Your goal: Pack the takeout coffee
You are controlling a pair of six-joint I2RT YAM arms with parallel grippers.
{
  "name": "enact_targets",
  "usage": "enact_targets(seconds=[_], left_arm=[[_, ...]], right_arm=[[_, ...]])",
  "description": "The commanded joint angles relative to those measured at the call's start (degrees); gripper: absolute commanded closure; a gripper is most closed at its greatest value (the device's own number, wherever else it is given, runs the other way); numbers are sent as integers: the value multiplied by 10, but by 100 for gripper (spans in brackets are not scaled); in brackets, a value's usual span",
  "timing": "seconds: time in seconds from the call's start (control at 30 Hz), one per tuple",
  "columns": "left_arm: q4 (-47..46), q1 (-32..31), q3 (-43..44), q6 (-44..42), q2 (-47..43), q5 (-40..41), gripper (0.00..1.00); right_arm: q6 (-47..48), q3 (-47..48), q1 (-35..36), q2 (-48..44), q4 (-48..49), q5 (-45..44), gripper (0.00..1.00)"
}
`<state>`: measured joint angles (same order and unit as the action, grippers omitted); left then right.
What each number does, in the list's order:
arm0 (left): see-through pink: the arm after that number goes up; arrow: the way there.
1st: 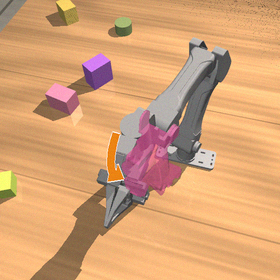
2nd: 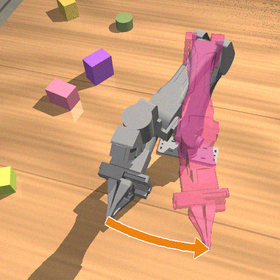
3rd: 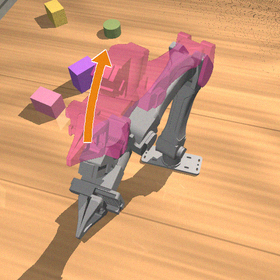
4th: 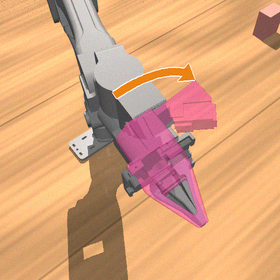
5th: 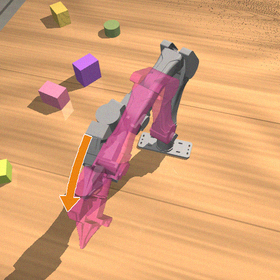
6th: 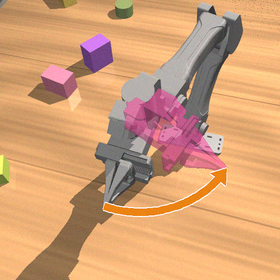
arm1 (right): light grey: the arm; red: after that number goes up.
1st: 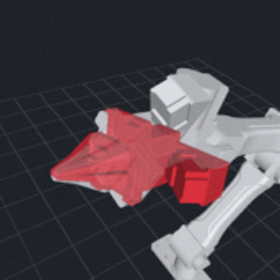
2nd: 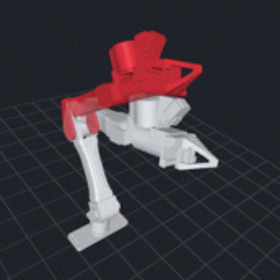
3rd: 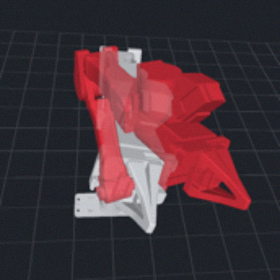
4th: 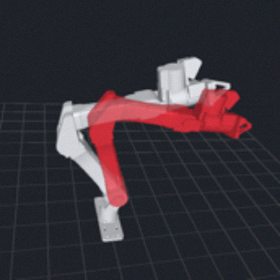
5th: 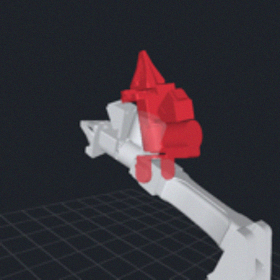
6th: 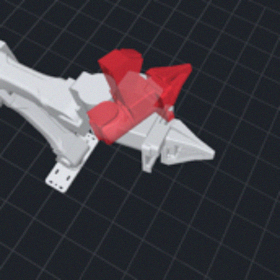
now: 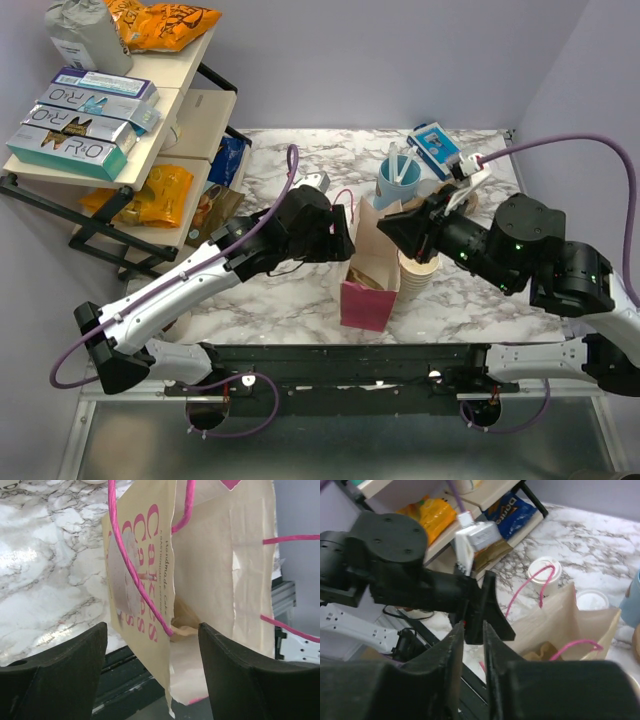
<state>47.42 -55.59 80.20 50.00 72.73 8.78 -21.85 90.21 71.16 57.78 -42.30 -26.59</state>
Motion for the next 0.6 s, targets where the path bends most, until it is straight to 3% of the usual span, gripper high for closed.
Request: enact_targets(seconds=[0.0, 0.07, 0.2, 0.37, 0.57], left_arm=[[-36, 12, -19, -16, 0, -35, 31], [-43, 14, -29, -14, 2, -39, 39], [-55, 18, -37, -14, 4, -51, 55], [-59, 20, -42, -13, 8, -54, 73], [-58, 21, -51, -7, -5, -47, 94]], right_arm=[[23, 43, 0, 69, -43, 68, 78], [-5, 40, -1, 94, -51, 21, 83], [-57, 12, -29, 106, -57, 13, 94], [-75, -16, -59, 133, -63, 76, 96], [-115, -79, -80, 139, -65, 73, 98]])
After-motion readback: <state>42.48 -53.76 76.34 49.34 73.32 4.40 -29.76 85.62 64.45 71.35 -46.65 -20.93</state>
